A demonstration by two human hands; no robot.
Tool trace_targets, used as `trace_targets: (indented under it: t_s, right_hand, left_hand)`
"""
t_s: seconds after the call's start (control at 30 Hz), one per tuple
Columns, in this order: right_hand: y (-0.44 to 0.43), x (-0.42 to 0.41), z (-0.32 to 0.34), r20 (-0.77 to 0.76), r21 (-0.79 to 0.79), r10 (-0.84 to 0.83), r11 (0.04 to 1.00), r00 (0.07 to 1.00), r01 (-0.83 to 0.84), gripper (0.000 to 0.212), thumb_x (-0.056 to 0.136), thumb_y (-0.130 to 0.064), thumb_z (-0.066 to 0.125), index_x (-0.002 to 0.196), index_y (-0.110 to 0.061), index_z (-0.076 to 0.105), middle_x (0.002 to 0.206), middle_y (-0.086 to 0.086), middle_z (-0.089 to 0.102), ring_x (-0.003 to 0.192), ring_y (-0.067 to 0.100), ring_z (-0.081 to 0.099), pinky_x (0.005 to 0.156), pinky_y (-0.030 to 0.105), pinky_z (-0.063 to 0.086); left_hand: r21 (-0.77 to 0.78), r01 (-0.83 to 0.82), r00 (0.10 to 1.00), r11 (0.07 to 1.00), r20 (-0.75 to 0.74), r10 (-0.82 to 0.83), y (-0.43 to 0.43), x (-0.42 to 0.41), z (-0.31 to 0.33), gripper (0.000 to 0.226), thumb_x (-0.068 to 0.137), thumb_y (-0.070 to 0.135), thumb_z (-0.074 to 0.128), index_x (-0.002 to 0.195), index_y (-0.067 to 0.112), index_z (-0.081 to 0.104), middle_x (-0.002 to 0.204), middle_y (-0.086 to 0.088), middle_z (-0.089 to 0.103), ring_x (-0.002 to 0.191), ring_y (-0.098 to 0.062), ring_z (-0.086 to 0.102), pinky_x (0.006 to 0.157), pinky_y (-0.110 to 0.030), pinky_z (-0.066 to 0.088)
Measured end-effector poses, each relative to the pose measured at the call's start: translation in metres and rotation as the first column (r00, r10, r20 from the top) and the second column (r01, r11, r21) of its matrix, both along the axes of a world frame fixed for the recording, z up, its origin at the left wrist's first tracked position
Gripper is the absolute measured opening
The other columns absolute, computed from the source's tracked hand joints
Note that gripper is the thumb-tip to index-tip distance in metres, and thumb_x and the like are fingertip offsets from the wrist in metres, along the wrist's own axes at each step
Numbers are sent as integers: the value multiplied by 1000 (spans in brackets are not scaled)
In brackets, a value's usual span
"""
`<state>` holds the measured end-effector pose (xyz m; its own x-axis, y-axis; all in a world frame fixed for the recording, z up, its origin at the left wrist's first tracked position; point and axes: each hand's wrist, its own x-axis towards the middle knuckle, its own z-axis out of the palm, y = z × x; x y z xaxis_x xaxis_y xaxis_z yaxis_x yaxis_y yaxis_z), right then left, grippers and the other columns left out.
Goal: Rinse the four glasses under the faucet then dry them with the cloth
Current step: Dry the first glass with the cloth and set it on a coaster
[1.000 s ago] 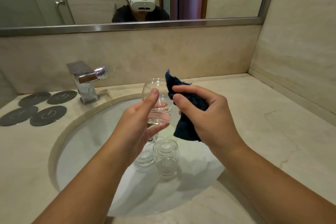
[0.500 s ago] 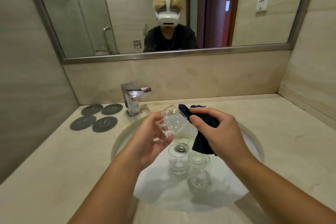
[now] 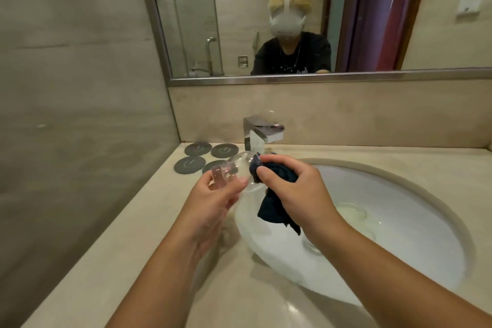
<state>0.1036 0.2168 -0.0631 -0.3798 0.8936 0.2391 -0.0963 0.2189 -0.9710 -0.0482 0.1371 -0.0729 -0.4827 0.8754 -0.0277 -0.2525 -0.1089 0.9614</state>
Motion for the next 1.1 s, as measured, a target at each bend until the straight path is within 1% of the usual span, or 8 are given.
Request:
trace_targets:
  t_s: [0.2, 0.4, 0.53, 0.6, 0.73, 0.9, 1.0, 1.1]
  right_hand:
    - [-10, -42, 0, -95, -318, 84, 942, 992, -110, 8, 95, -28, 79, 101, -28, 84, 92, -2, 81, 65, 11, 66, 58, 25, 50]
    - [-12, -74, 1, -167, -489, 266, 814, 950, -314, 22, 99, -33, 71, 115, -20, 80, 93, 6, 73, 62, 21, 61, 50, 30, 47]
    - [-9, -93, 5, -217, -553, 302, 746, 928, -372, 18, 101, -33, 68, 108, -20, 77, 85, 5, 68, 59, 18, 58, 49, 29, 45]
    - [-3, -102, 4, -225, -558, 299, 741, 928, -374, 18, 101, -33, 68, 108, -20, 77, 85, 6, 70, 58, 18, 58, 48, 28, 45]
    - [12, -112, -1, -158, -463, 171, 857, 972, -226, 11, 99, -26, 74, 100, -20, 82, 94, 8, 80, 67, 14, 68, 58, 25, 53]
    - [44, -105, -12, 22, -122, -2, 993, 1000, 5, 13, 95, -27, 78, 107, -30, 82, 88, -22, 77, 75, -11, 67, 62, 6, 46]
    - [60, -110, -16, 216, 152, -60, 988, 974, 27, 15, 92, -30, 79, 106, -33, 82, 96, -26, 75, 93, -12, 66, 73, 4, 43]
    - [71, -116, -18, 300, 319, -98, 948, 949, -3, 18, 91, -28, 79, 108, -33, 82, 99, -26, 75, 99, -7, 65, 83, 4, 45]
  left_hand:
    - [99, -93, 986, 991, -127, 105, -16, -39, -13, 62, 75, 13, 89, 133, 18, 67, 121, -5, 80, 115, -17, 75, 101, -33, 53]
    - [166, -126, 985, 978, -96, 143, -16, -60, -13, 40, 79, 23, 90, 115, 31, 75, 113, 12, 80, 105, 0, 74, 91, -26, 48]
    - [235, -111, 994, 966, 14, 111, -8, -76, -10, 67, 80, 28, 87, 141, 30, 61, 143, -2, 70, 132, -19, 67, 111, -34, 50]
    - [225, -103, 995, 969, 22, 101, -1, -87, -8, 69, 88, 22, 87, 148, 24, 55, 139, -8, 72, 126, -24, 71, 104, -30, 57]
    - [157, -179, 978, 971, -84, 193, 18, -108, -3, 69, 76, 39, 96, 135, 35, 60, 143, 3, 69, 122, -20, 73, 91, -25, 60]
    - [104, -375, 872, 921, -298, 389, 62, -157, 1, 43, 86, 31, 89, 122, 31, 65, 116, 6, 77, 101, -9, 77, 94, -36, 62]
    - [82, -437, 794, 896, -433, 427, 91, -185, -6, 60, 82, 34, 93, 133, 23, 63, 112, 5, 78, 89, 1, 74, 87, -33, 59]
    - [81, -468, 716, 880, -549, 431, 118, -201, -13, 73, 77, 40, 95, 138, 26, 58, 120, 6, 74, 106, -8, 72, 94, -30, 57]
